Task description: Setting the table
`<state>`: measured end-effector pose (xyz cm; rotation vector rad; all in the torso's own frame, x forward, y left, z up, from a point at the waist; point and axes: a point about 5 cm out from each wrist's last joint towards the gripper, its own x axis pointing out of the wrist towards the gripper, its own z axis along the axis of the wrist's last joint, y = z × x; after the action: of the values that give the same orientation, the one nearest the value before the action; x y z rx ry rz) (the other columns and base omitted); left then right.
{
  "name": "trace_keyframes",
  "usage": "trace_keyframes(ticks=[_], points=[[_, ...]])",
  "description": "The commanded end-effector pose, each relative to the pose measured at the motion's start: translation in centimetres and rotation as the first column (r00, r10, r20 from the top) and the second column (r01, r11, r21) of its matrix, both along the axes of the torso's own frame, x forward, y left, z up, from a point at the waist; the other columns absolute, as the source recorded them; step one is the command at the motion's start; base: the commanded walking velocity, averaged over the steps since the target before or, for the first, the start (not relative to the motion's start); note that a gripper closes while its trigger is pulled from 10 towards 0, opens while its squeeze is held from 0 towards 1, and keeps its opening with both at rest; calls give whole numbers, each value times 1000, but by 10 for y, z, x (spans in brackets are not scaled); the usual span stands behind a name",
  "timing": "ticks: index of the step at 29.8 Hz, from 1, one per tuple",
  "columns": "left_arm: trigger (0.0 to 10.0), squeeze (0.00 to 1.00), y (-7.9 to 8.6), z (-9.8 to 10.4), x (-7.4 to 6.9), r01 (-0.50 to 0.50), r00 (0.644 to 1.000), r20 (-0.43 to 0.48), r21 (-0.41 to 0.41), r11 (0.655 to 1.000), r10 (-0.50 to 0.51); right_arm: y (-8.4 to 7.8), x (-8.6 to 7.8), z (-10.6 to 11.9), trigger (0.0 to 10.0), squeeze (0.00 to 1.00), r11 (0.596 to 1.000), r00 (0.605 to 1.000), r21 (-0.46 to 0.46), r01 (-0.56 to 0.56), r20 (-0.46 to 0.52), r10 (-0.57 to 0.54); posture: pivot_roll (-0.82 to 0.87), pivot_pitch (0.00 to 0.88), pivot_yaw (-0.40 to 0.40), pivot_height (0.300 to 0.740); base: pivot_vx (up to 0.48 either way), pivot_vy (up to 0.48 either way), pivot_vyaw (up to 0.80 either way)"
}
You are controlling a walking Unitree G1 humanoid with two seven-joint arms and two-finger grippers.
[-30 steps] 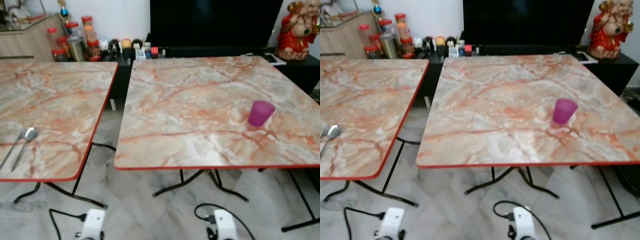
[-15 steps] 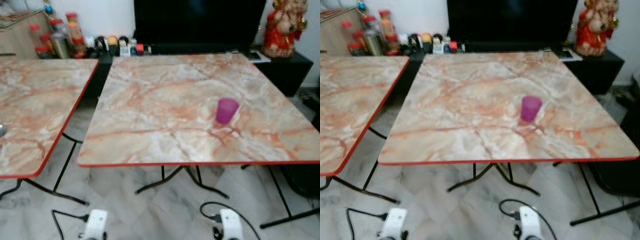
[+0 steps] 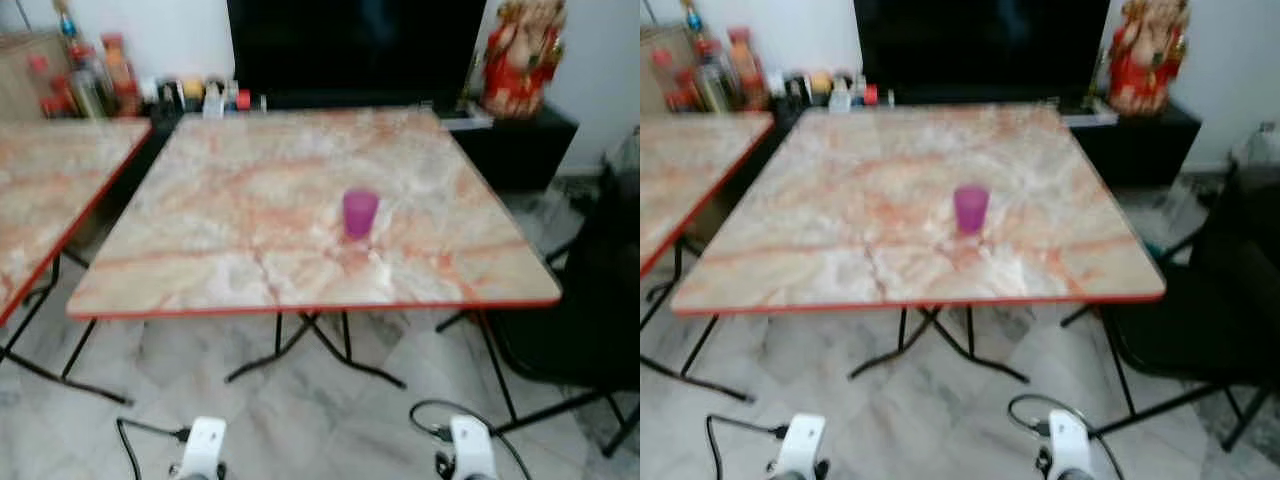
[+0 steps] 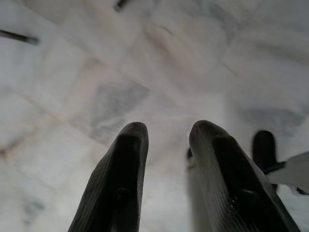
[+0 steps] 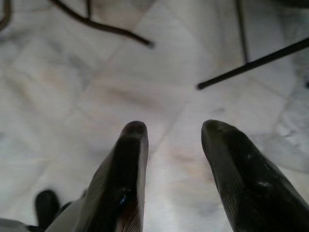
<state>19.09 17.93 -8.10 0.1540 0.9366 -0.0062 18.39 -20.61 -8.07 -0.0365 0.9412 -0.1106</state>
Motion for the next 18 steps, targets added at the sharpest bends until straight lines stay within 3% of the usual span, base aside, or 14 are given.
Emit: trace_keyframes(ticks=[1, 5, 10, 13, 18], points=[[10000, 0, 4, -3, -6, 1, 1000, -23, 15, 1000, 0, 4, 2, 0, 10000, 0, 1000, 1000, 13, 13, 15, -13, -134, 0, -11, 736, 0, -469, 0], [10000, 0, -4, -4, -6, 23, 999, -27, 5, 1000, -23, -9, 0, 2, 10000, 0, 998, 997, -5, 70, 37, -69, -150, 6, -6, 736, 0, -469, 0], [10000, 0, -7, -5, -8, 39, 999, -30, 12, 999, -39, -14, -2, 3, 10000, 0, 997, 996, -8, 77, 41, -77, -160, 10, 5, 736, 0, -385, 0], [10000, 0, -8, -5, -8, 76, 997, -37, 29, 997, -75, -16, -4, 3, 10000, 0, 996, 995, -10, 90, 45, -90, -170, 10, 11, 736, 0, 0, 0], [10000, 0, -5, 0, 0, 42, 999, 20, 20, 999, -42, -10, -5, 1, 10000, 0, 997, 996, -3, 71, 44, -71, -161, 2, -9, 736, 0, 0, 0]])
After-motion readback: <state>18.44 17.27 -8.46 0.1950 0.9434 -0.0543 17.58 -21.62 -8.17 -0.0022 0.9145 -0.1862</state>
